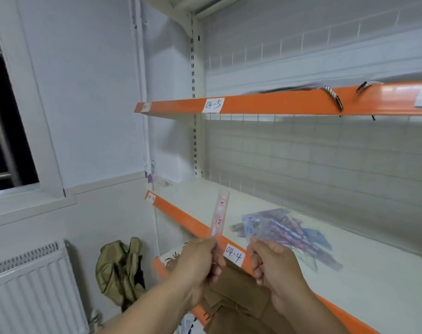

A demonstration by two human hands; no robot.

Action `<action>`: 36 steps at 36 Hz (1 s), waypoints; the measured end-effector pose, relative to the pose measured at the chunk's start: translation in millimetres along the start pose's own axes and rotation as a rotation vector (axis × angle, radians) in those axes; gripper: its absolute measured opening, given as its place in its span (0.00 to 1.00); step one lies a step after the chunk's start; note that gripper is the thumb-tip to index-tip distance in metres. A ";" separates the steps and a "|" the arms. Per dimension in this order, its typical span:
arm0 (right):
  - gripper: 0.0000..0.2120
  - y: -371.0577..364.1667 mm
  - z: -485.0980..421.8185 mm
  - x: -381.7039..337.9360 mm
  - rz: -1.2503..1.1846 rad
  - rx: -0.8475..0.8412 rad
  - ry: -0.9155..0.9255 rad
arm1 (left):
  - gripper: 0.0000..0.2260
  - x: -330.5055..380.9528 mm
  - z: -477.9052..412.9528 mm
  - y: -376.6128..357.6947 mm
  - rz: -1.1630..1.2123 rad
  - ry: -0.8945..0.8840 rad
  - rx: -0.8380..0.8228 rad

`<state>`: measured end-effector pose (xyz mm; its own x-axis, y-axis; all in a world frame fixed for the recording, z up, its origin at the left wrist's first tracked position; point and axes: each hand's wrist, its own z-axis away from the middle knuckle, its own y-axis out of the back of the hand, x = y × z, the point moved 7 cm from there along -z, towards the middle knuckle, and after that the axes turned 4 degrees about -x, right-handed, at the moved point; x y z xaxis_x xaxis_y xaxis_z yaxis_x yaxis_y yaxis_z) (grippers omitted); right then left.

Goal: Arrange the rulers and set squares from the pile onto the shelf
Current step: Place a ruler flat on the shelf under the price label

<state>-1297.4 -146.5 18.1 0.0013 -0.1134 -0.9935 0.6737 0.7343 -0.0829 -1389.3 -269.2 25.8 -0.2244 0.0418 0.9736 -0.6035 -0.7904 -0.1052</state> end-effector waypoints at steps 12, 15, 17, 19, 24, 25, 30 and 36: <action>0.15 48.3 -50.0 5.1 0.016 0.270 0.008 | 0.08 -7.3 -94.8 -54.2 -0.129 0.091 -0.284; 0.17 53.0 -63.5 7.3 0.033 0.360 0.000 | 0.07 -3.5 -118.7 -60.9 -0.174 0.103 -0.364; 0.17 53.4 -72.7 9.5 0.029 0.404 -0.007 | 0.07 -2.0 -135.5 -62.9 -0.208 0.123 -0.411; 0.18 53.8 -81.0 12.3 0.020 0.449 -0.013 | 0.08 -0.3 -150.2 -65.6 -0.228 0.138 -0.458; 0.18 58.6 -94.0 24.8 0.028 0.570 -0.073 | 0.11 -5.9 -181.3 -74.6 -0.307 0.170 -0.551; 0.18 59.4 -96.6 27.0 0.039 0.581 -0.089 | 0.11 -8.4 -186.3 -77.0 -0.334 0.177 -0.571; 0.18 72.1 -111.1 28.9 0.211 0.610 -0.186 | 0.11 -14.3 -206.8 -89.2 -0.496 0.165 -0.635; 0.16 99.0 -117.9 19.0 0.599 0.675 -0.221 | 0.10 -7.6 -245.7 -96.7 -0.988 -0.101 -0.529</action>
<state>-1317.8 2.9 -18.1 0.5820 -0.0173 -0.8130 0.8024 0.1742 0.5708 -1517.2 -42.9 -21.2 0.5800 0.4376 0.6871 -0.7365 -0.0787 0.6718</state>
